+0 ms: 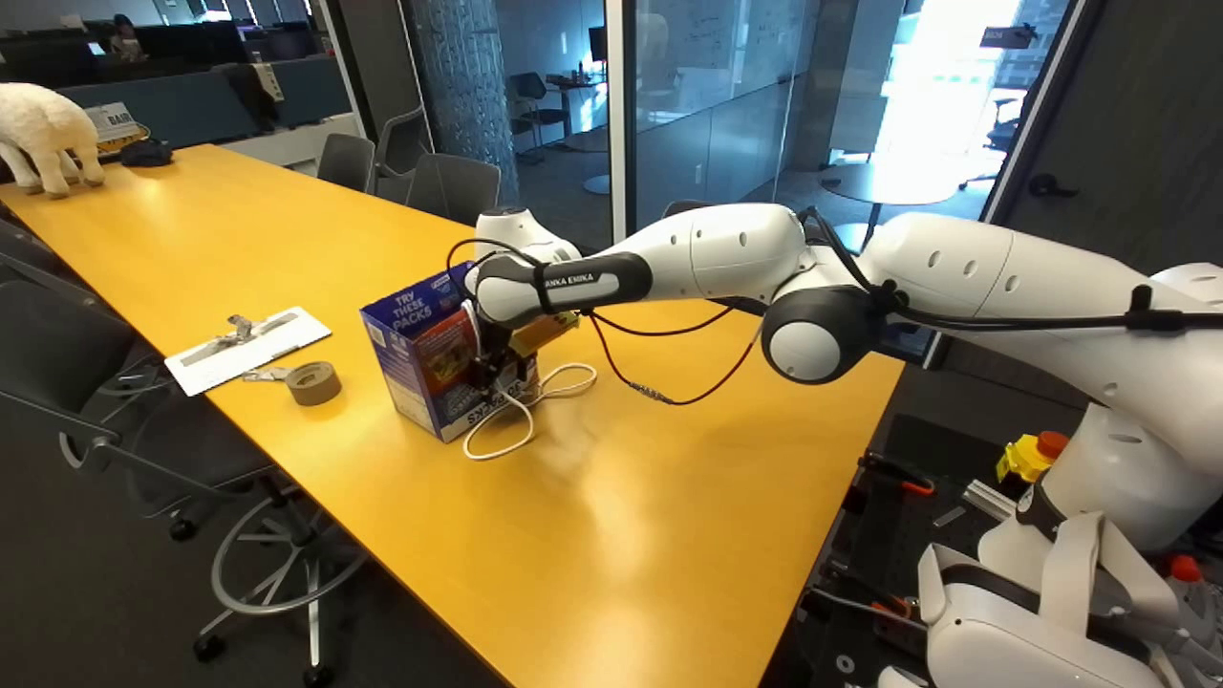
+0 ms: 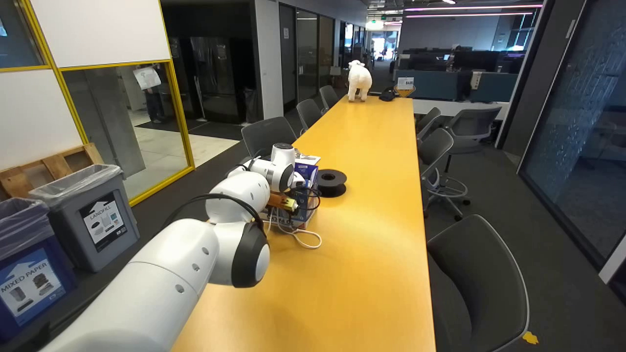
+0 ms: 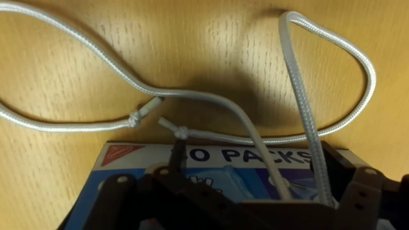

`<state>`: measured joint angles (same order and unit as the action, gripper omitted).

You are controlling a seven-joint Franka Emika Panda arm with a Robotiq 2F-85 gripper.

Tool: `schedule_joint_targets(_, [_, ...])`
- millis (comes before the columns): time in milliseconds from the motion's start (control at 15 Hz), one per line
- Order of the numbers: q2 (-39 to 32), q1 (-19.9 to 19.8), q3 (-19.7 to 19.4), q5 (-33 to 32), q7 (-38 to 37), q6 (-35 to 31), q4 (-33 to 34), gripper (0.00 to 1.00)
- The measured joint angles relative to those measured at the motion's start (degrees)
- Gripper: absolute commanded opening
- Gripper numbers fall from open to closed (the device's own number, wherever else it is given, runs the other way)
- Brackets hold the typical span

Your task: Put the two white ropes inside the blue box

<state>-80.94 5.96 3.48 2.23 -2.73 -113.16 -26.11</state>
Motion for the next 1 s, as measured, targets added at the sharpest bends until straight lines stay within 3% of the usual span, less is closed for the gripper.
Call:
schedule_joint_targets(600, [0.0,0.0,-0.1,-1.4,0.2,1.7,0.0,1.0])
schedule_joint_targets(667, [0.0,0.0,-0.1,-1.4,0.3,1.7,0.0,0.81])
schedule_joint_targets(1000, [0.0,0.0,-0.2,-1.7,0.7,1.7,0.0,0.42])
